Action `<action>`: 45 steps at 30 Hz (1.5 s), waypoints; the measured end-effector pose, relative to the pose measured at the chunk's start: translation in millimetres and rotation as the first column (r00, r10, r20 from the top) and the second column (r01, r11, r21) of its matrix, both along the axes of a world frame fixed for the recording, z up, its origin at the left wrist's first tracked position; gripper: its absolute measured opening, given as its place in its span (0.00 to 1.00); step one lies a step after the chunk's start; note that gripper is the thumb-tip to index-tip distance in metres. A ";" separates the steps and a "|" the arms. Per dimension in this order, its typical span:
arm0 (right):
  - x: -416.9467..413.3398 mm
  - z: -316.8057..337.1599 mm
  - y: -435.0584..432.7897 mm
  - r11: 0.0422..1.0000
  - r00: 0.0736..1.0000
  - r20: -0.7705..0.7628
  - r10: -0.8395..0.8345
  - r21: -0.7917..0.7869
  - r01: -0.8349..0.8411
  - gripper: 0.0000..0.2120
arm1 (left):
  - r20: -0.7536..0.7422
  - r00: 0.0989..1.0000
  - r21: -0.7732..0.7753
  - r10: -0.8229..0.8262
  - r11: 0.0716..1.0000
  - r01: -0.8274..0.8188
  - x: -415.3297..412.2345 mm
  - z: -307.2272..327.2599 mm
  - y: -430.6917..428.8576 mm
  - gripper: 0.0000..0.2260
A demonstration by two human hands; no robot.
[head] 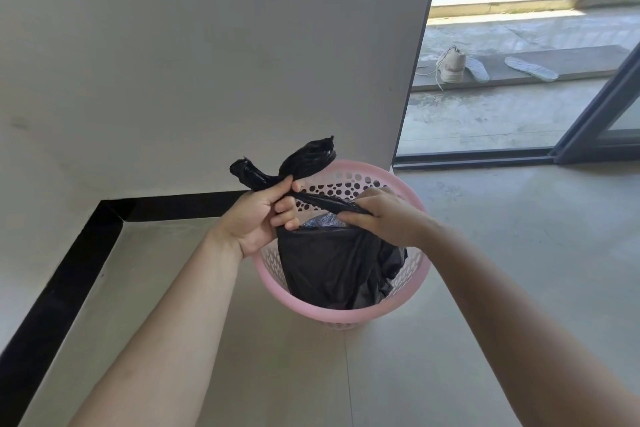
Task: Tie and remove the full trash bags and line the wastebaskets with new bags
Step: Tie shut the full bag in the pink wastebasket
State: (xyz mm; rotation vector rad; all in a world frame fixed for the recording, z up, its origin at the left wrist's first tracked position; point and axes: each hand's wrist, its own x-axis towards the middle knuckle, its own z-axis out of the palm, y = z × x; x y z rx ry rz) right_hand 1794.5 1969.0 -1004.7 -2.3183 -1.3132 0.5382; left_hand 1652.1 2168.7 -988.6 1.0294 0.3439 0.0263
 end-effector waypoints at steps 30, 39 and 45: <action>-6.2 65.1 8.1 0.722 0.875 -0.428 -0.226 0.529 0.445 0.06 | -0.026 0.978 -0.118 0.209 0.970 -0.210 11.1 14.9 -10.1 0.14; -25.7 29.5 -1.8 0.991 0.956 -0.293 -0.011 0.123 0.049 0.08 | -0.007 0.980 0.157 0.201 0.968 -0.198 1.6 20.7 -9.2 0.09; -26.3 33.0 14.9 0.935 0.914 -0.364 -0.181 0.223 0.274 0.25 | -0.027 0.998 0.266 0.062 0.963 -0.052 -10.3 28.5 -4.7 0.10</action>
